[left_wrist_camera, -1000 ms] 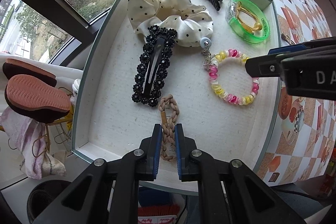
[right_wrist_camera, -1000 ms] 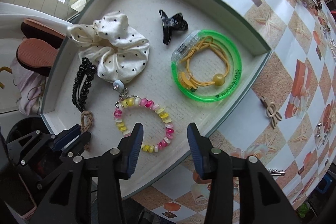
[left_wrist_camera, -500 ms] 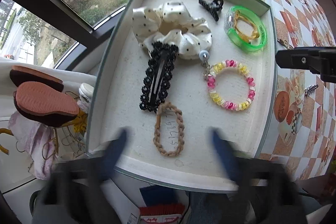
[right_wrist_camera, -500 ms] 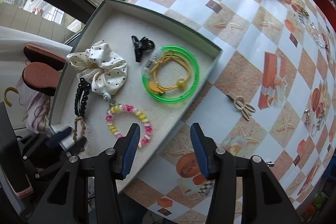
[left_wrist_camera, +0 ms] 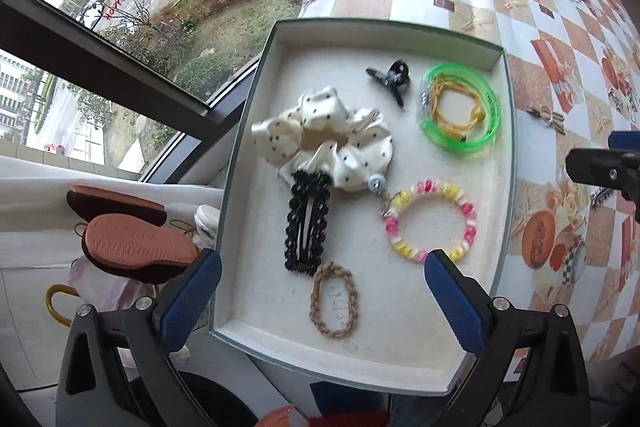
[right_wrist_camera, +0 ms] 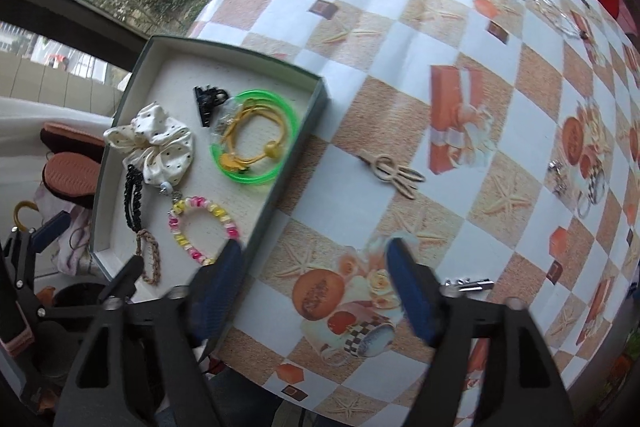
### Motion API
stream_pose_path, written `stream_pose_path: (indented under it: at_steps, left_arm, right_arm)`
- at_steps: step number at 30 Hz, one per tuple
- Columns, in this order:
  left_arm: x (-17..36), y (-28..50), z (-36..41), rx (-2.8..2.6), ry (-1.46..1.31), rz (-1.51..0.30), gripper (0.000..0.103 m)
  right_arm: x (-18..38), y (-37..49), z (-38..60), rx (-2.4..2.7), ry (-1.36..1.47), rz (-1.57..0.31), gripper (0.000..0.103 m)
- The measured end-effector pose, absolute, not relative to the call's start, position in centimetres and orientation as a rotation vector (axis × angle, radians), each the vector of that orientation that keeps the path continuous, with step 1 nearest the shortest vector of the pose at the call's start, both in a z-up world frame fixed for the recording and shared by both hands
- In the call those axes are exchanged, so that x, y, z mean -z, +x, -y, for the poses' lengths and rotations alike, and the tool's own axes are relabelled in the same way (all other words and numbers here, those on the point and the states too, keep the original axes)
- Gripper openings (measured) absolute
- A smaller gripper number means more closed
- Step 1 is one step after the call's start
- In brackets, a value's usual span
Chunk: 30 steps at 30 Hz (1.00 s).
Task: Organize jewelry
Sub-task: 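Move both tools back over the table toward the spiked clip and silver charm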
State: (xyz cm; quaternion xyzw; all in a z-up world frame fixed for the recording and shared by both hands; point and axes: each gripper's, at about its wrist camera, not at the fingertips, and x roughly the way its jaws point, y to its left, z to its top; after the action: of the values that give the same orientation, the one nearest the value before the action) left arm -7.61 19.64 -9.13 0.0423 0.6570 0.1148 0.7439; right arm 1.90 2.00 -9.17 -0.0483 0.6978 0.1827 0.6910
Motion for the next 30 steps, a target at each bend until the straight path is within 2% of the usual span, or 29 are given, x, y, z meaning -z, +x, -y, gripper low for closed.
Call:
stream_pose_path:
  at_steps: [3, 13, 30]
  left_arm:
    - [8.6, -6.6, -18.8, -0.230, 0.103, -1.432, 0.103]
    - [7.7, -4.2, -13.3, -0.072, 0.125, -1.417, 0.103]
    - [11.0, -1.7, -0.5, 0.106, 0.312, -1.463, 0.103]
  right_arm:
    - [9.3, 2.2, 0.5, -0.369, -0.059, -1.558, 0.088]
    - [11.0, 1.7, 9.1, -0.181, 0.084, -1.576, 0.089]
    - [12.3, 3.1, 18.2, -0.044, 0.141, -1.576, 0.089]
